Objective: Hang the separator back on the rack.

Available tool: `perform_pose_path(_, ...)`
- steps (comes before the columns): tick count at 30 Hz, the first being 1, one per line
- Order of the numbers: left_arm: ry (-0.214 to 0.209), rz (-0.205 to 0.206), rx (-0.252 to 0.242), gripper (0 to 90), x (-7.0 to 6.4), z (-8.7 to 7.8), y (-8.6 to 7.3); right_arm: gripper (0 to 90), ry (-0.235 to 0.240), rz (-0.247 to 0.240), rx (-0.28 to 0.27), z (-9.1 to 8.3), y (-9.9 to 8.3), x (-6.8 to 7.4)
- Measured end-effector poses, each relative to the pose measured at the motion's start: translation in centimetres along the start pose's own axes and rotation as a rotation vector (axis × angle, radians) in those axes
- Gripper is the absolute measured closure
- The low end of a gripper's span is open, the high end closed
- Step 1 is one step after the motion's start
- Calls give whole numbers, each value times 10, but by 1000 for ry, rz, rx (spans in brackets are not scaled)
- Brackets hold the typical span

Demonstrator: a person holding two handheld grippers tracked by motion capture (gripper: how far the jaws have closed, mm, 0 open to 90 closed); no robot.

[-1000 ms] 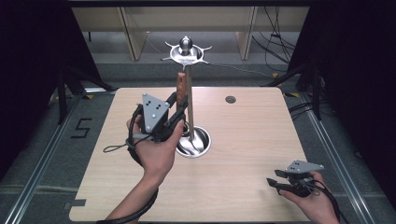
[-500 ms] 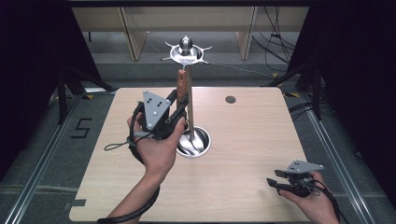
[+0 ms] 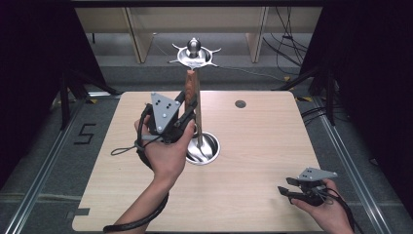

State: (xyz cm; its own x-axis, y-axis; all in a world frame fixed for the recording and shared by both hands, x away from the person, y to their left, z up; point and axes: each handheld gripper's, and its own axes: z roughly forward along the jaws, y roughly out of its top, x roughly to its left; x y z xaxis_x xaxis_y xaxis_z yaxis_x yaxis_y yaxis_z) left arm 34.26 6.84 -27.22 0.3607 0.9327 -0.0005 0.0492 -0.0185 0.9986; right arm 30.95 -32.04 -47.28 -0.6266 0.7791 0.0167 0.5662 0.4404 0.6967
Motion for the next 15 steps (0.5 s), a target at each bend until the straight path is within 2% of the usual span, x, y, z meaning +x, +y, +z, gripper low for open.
perform_pose_path(15,23,28,12,670,0,5,0,513,5,5,6,0,0,0)
